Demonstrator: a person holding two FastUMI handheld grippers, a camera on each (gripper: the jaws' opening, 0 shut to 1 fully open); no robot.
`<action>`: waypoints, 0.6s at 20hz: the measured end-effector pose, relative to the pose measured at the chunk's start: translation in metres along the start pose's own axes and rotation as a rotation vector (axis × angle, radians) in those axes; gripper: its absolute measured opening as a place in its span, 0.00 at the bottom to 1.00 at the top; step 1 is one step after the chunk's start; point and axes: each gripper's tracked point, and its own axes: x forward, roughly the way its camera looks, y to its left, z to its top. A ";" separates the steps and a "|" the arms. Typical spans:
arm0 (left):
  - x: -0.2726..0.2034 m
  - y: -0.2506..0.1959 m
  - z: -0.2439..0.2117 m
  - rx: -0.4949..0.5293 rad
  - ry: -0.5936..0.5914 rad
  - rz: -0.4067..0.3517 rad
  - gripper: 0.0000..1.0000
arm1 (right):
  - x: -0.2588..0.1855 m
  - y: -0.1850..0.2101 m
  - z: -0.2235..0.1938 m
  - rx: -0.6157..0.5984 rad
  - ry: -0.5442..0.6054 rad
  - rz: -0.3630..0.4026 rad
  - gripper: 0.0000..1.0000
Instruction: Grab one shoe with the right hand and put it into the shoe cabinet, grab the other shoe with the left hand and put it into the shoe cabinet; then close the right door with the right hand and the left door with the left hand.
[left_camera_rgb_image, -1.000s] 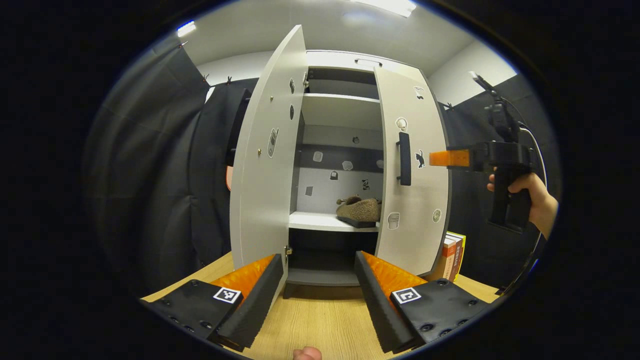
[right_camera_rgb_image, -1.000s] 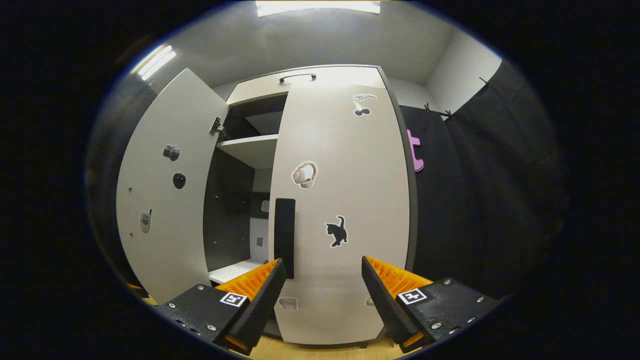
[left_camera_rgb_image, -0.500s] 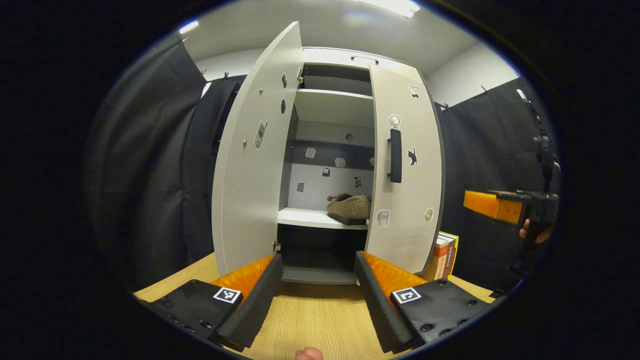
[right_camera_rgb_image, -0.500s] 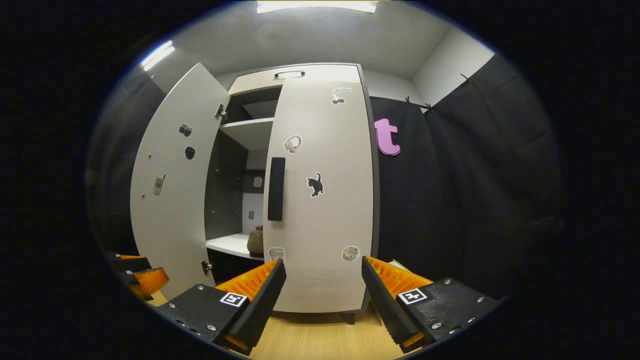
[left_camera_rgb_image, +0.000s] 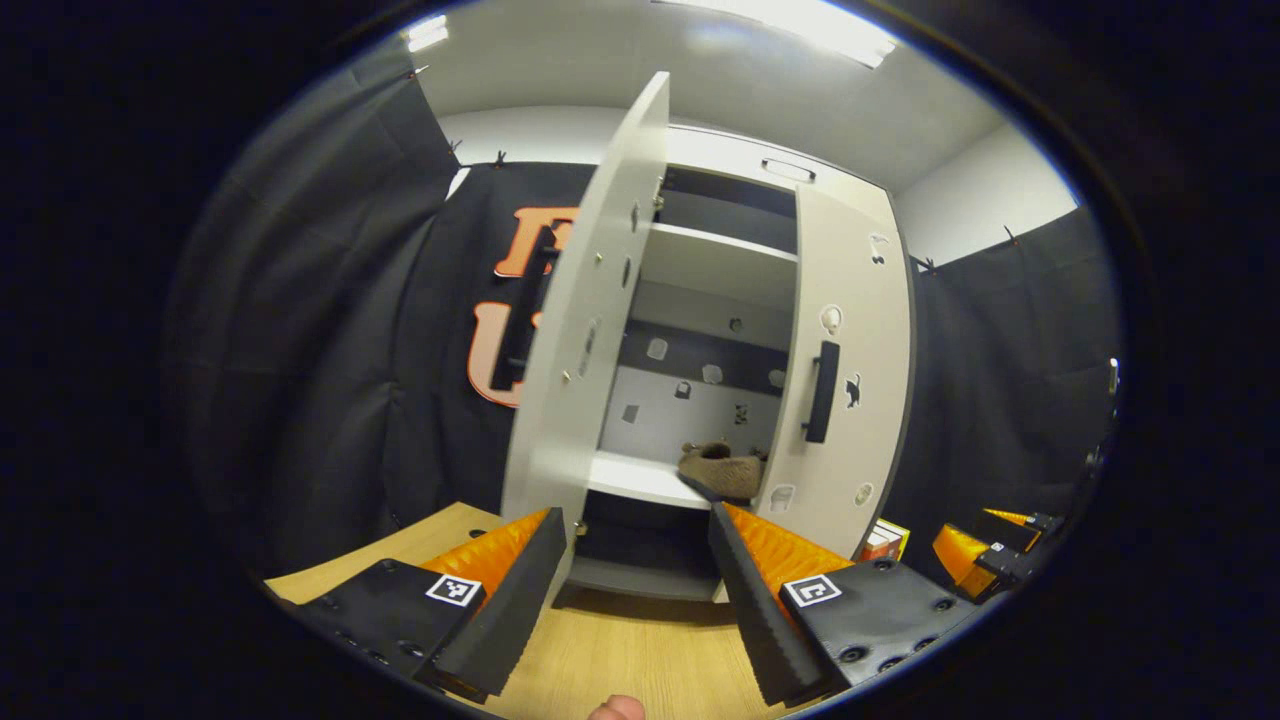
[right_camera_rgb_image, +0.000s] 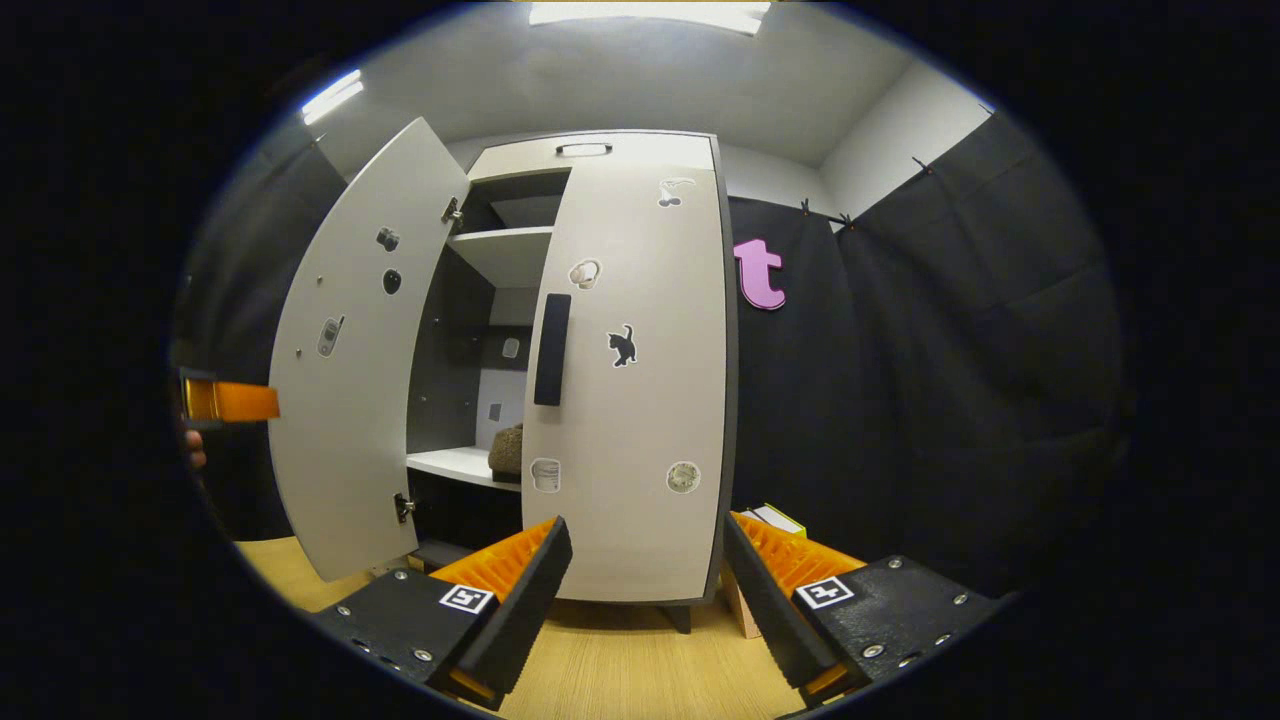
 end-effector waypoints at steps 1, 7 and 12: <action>0.000 0.021 0.013 0.014 -0.010 0.045 0.94 | 0.000 0.001 -0.004 0.006 0.016 0.003 0.94; 0.030 0.115 0.062 0.033 -0.055 0.231 0.94 | 0.003 0.006 -0.004 0.041 0.029 0.018 0.94; 0.088 0.132 0.082 0.054 -0.050 0.198 0.94 | 0.000 0.005 0.001 0.022 0.028 0.025 0.94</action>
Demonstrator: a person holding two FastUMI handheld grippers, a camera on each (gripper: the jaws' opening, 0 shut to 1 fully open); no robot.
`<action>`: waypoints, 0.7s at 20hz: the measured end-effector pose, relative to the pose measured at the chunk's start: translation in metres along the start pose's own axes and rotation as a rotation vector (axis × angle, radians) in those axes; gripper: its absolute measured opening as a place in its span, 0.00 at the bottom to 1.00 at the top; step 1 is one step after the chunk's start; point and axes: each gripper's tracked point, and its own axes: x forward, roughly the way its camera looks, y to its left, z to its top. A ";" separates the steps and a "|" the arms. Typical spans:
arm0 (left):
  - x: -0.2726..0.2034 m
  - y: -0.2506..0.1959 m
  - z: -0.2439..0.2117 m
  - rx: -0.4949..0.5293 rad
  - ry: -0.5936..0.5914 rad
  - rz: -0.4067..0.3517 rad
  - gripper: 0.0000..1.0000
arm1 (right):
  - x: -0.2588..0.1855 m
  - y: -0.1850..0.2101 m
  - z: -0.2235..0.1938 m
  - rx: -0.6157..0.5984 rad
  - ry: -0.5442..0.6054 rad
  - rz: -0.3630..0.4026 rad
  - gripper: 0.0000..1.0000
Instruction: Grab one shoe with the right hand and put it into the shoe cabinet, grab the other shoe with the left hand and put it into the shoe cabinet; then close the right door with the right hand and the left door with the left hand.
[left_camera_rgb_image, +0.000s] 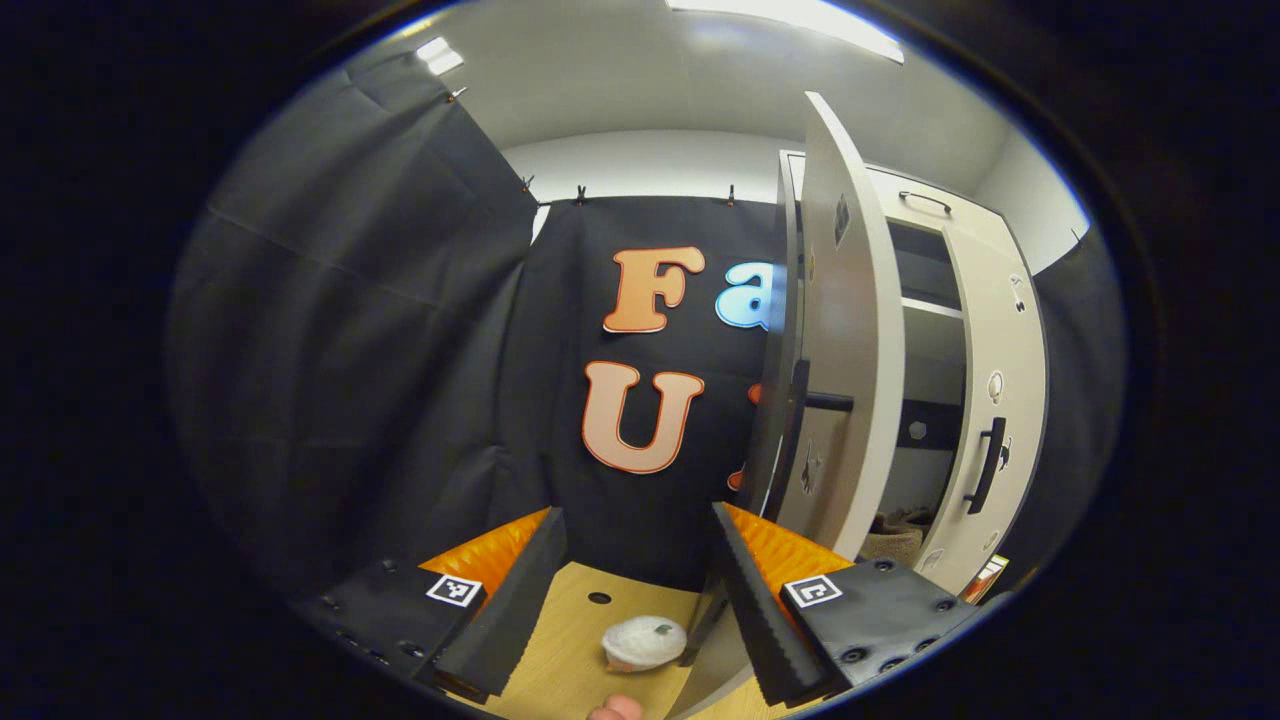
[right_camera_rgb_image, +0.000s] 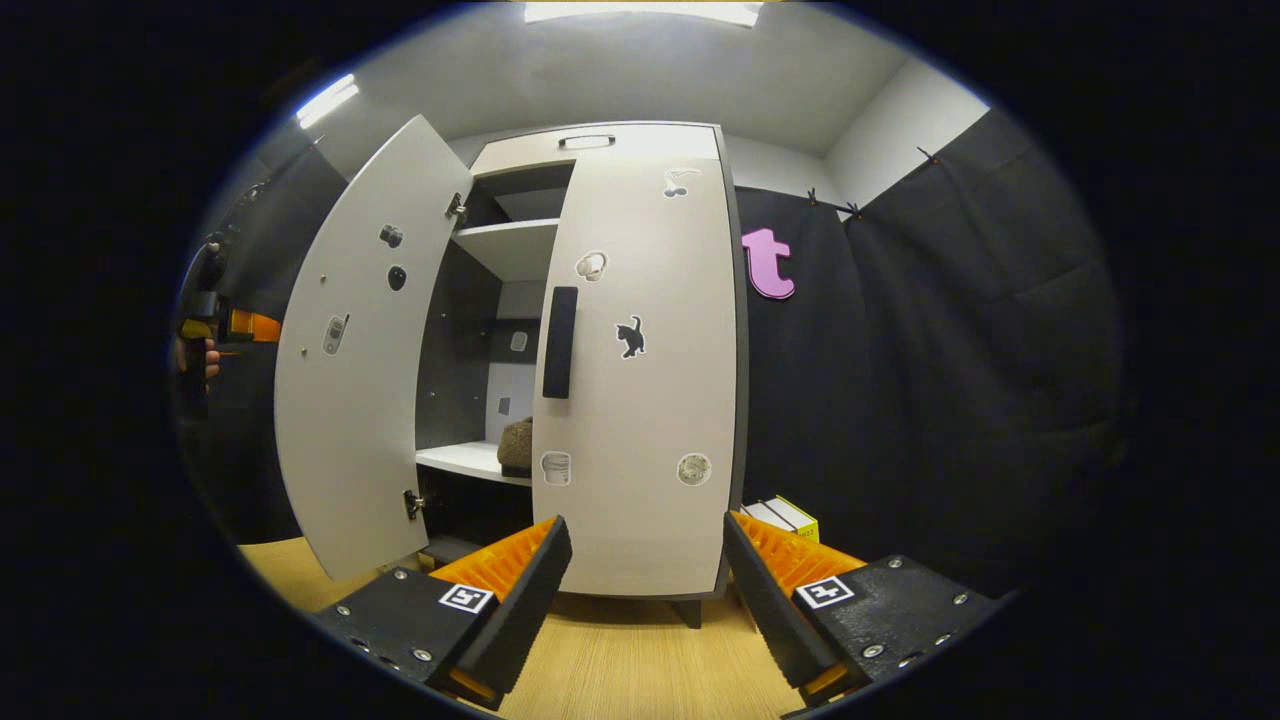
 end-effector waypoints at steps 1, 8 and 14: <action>0.007 -0.002 -0.001 0.009 -0.003 0.001 0.94 | -0.001 -0.001 0.001 0.003 -0.001 -0.001 0.94; 0.013 -0.013 0.006 0.118 -0.022 -0.006 0.93 | -0.007 -0.008 0.002 0.028 0.001 -0.012 0.94; -0.001 -0.069 -0.003 0.111 0.002 -0.128 0.90 | -0.010 -0.006 0.002 0.034 0.001 -0.003 0.94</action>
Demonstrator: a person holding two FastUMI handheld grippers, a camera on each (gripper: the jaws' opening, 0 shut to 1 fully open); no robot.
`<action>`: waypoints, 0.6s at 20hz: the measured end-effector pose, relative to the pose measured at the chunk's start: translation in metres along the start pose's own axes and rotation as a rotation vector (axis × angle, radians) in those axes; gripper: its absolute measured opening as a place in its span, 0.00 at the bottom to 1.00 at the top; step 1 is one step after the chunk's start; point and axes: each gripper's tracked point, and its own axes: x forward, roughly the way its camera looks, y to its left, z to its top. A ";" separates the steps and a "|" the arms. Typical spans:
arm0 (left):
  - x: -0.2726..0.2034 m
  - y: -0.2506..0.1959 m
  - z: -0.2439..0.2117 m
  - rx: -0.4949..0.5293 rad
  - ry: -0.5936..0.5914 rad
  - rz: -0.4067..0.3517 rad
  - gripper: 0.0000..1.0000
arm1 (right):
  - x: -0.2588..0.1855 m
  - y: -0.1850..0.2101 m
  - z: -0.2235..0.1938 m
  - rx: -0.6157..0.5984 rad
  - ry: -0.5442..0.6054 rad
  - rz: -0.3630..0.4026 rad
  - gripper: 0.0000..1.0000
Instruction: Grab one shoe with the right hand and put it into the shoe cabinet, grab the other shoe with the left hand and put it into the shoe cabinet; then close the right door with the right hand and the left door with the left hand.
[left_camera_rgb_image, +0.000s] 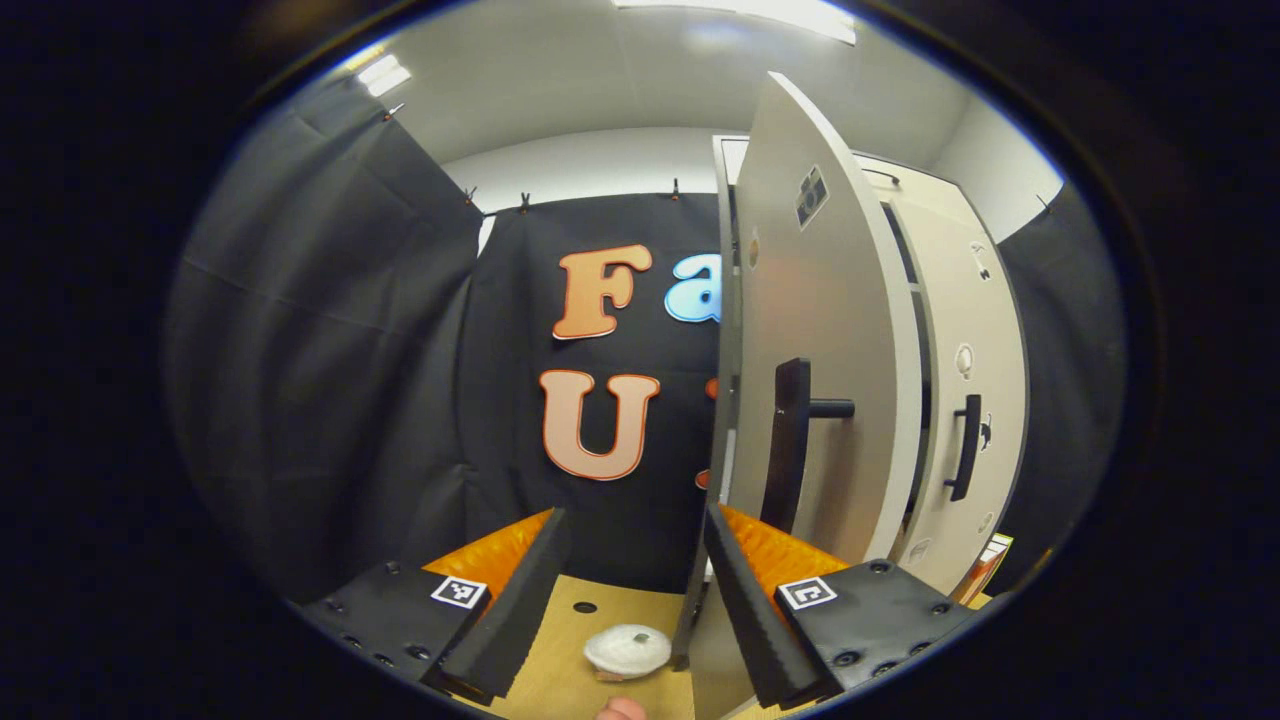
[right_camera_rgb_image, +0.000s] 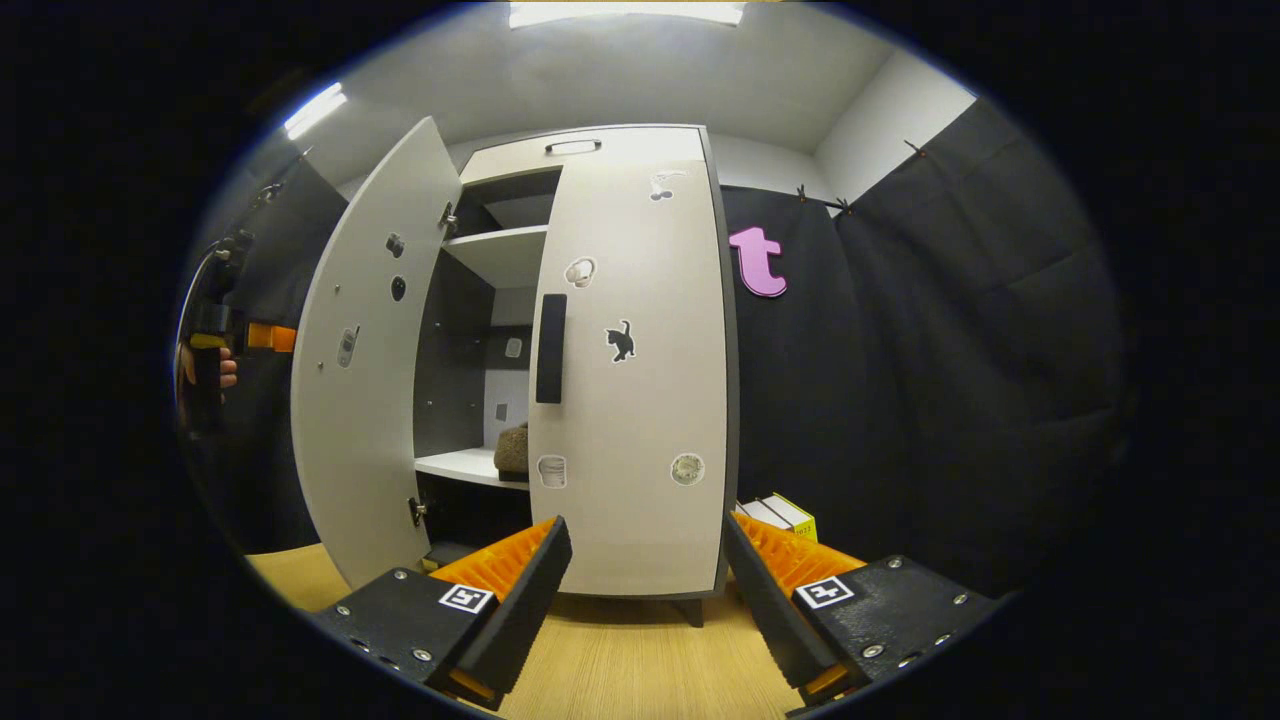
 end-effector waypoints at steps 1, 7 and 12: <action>0.001 -0.010 0.001 0.013 0.000 -0.020 0.90 | 0.000 -0.001 -0.001 -0.002 0.002 -0.001 0.94; 0.011 -0.075 -0.007 0.024 0.004 -0.147 0.89 | -0.010 -0.008 0.005 0.000 -0.004 -0.023 0.94; 0.010 -0.095 -0.007 0.003 -0.002 -0.187 0.89 | -0.017 -0.012 0.006 -0.010 0.000 -0.037 0.94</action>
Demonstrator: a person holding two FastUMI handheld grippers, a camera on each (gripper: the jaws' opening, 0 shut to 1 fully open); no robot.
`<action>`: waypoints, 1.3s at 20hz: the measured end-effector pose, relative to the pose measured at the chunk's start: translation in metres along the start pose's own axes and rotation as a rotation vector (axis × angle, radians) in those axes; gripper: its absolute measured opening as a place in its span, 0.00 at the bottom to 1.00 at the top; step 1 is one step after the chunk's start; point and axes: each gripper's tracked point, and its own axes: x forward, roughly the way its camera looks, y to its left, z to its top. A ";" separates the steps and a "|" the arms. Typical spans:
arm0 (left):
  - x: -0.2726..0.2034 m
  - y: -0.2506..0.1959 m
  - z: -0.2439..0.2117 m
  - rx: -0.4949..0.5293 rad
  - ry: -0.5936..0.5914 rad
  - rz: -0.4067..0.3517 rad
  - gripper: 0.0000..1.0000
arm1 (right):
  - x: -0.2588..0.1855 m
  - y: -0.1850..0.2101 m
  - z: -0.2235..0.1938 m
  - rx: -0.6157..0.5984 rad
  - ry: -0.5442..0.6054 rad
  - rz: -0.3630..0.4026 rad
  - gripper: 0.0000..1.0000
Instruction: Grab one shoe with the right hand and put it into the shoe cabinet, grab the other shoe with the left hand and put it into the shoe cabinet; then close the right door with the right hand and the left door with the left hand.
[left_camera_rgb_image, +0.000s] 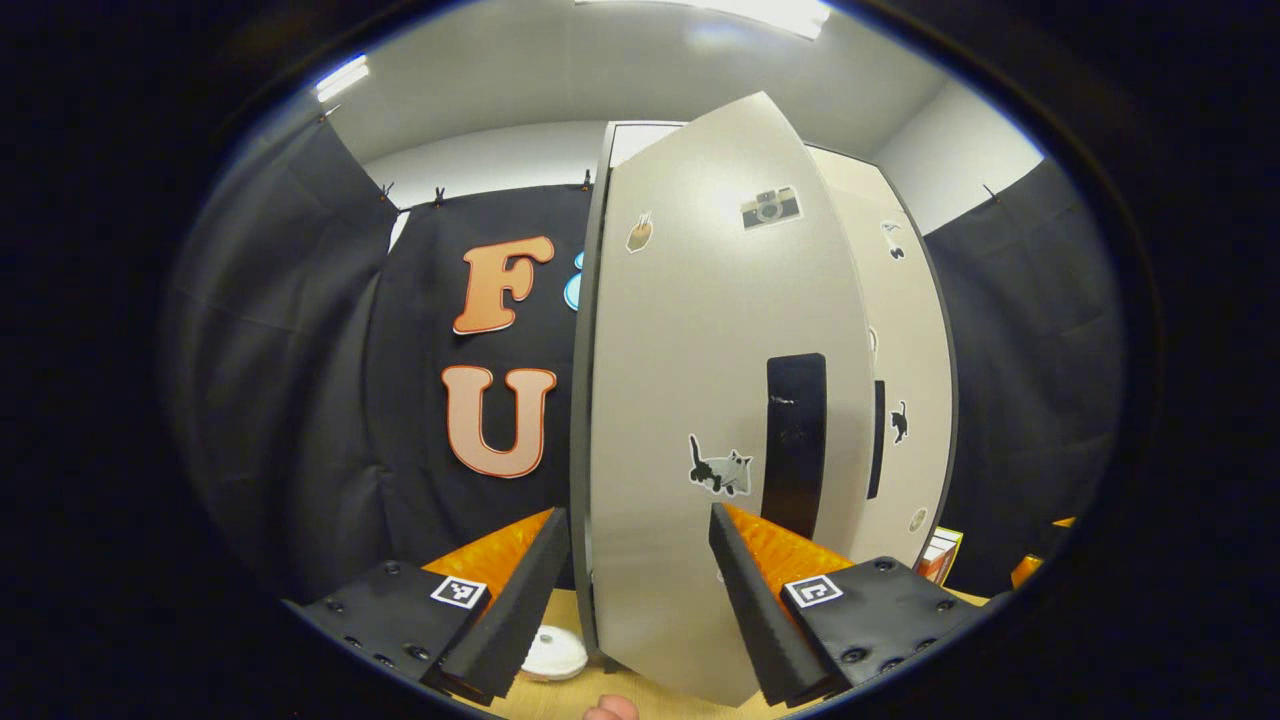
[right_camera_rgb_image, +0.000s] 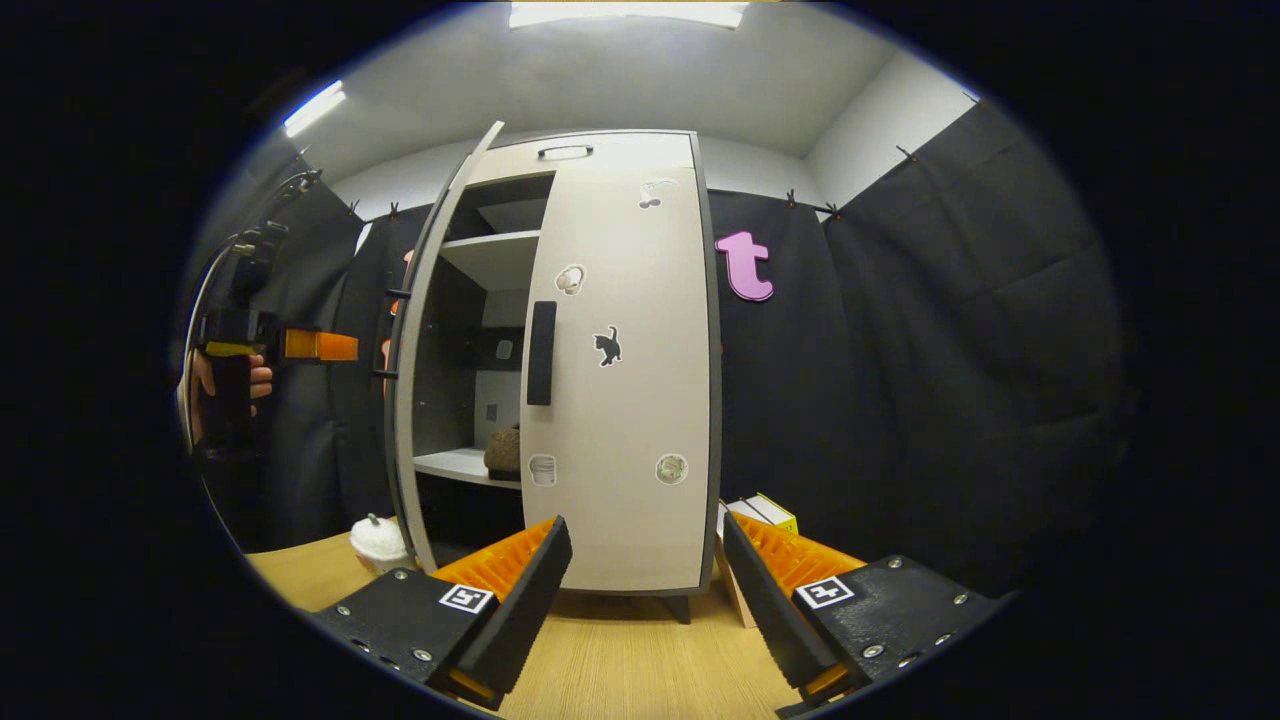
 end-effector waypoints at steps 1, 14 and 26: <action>0.000 -0.004 0.001 -0.001 -0.007 -0.007 0.89 | -0.003 -0.002 -0.002 -0.001 0.004 -0.005 0.94; 0.055 -0.080 -0.026 -0.052 0.052 -0.107 0.94 | -0.012 -0.019 -0.002 0.006 0.008 -0.050 0.94; 0.100 -0.101 -0.039 -0.066 0.081 -0.118 0.94 | -0.008 -0.039 -0.007 0.017 0.017 -0.095 0.94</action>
